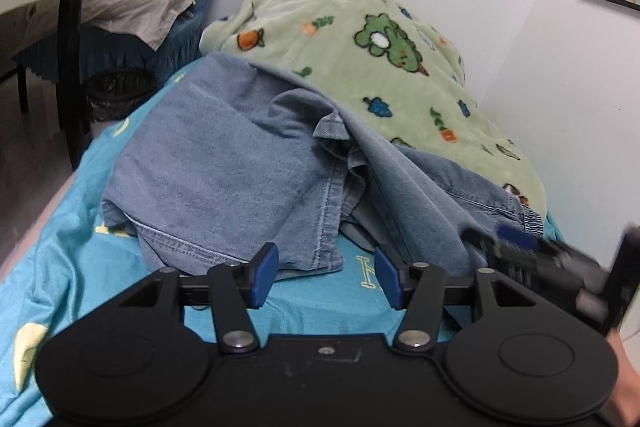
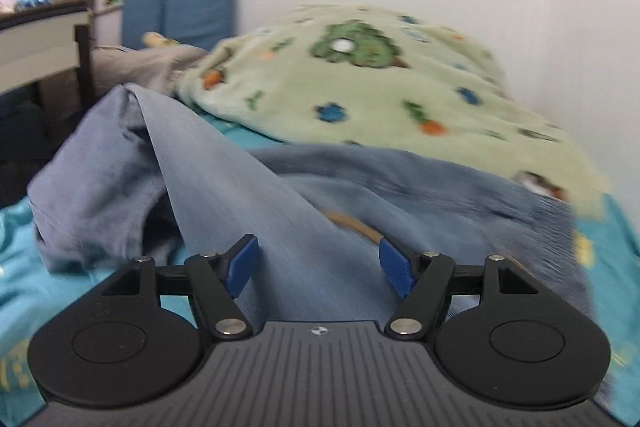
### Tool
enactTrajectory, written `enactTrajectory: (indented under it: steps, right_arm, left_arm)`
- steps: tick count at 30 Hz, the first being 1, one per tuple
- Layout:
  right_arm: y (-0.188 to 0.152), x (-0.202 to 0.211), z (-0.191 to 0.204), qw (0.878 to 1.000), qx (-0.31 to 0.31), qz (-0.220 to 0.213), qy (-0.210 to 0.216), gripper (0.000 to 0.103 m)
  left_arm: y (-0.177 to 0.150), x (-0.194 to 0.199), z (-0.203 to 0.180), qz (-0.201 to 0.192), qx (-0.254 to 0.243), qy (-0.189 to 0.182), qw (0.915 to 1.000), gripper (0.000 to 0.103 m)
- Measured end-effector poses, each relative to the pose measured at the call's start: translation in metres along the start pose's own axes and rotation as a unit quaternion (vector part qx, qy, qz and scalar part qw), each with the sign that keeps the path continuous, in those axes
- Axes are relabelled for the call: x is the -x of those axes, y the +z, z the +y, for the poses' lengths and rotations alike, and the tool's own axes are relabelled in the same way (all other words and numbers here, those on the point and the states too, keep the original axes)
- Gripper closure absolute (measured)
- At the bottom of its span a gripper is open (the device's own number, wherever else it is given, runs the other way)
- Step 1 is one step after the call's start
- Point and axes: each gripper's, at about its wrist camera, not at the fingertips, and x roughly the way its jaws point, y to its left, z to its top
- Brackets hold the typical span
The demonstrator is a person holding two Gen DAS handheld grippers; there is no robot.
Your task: Fold clothes
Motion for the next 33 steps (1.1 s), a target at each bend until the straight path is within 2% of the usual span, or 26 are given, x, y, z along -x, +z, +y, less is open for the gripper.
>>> enactTrajectory:
  steps: [4,7,8,9,10,11,12,16,19,23,28,31,32,33]
  right_arm:
    - [0.028,-0.046,-0.010,0.994,-0.051,0.007,0.093,0.033]
    - [0.039,-0.077,-0.013,0.985,-0.096,0.039,0.138,0.036]
    - [0.040,-0.082,-0.011,0.983,-0.100,0.046,0.145,0.042]
    - [0.041,-0.084,-0.007,0.982,-0.096,0.052,0.152,0.060]
    - [0.041,-0.082,-0.002,0.982,-0.088,0.054,0.156,0.072]
    - [0.041,-0.077,0.004,0.984,-0.077,0.054,0.152,0.092]
    - [0.042,-0.068,0.012,0.986,-0.062,0.052,0.148,0.099]
    - [0.040,-0.023,0.047,0.990,0.014,0.045,0.136,0.101]
    - [0.021,0.021,0.071,0.988,0.085,0.055,0.114,0.101]
    - [-0.015,0.058,0.094,0.984,0.132,0.079,0.092,0.101]
    - [-0.061,0.056,0.091,0.986,0.089,0.133,0.051,0.101]
    - [-0.062,0.054,0.082,0.988,0.045,0.143,0.033,0.099]
    - [-0.057,0.059,0.076,0.990,0.022,0.137,0.033,0.098]
    - [-0.051,0.067,0.069,0.992,-0.005,0.126,0.033,0.088]
  left_arm:
    - [0.005,-0.011,0.010,0.006,0.016,-0.002,0.9999,0.053]
    - [0.008,-0.016,0.018,0.008,0.027,-0.001,0.9996,0.053]
    - [0.009,-0.016,0.020,0.007,0.031,-0.004,0.9995,0.053]
    - [0.010,-0.015,0.023,0.006,0.035,-0.005,0.9994,0.053]
    - [0.011,-0.013,0.025,0.004,0.038,-0.007,0.9992,0.053]
    - [0.012,-0.010,0.027,0.002,0.042,-0.008,0.9991,0.053]
    - [0.013,-0.006,0.029,-0.003,0.045,-0.012,0.9989,0.053]
    - [0.019,0.011,0.034,-0.022,0.058,-0.022,0.9978,0.053]
    - [0.022,0.024,0.034,-0.036,0.064,-0.031,0.9968,0.053]
    - [0.021,0.033,0.032,-0.043,0.066,-0.034,0.9963,0.053]
    - [0.014,0.028,0.025,-0.035,0.053,-0.026,0.9976,0.053]
    - [0.010,0.025,0.023,-0.028,0.049,-0.022,0.9982,0.053]
    - [0.009,0.024,0.022,-0.026,0.048,-0.022,0.9983,0.053]
    - [0.008,0.024,0.022,-0.025,0.048,-0.022,0.9983,0.053]
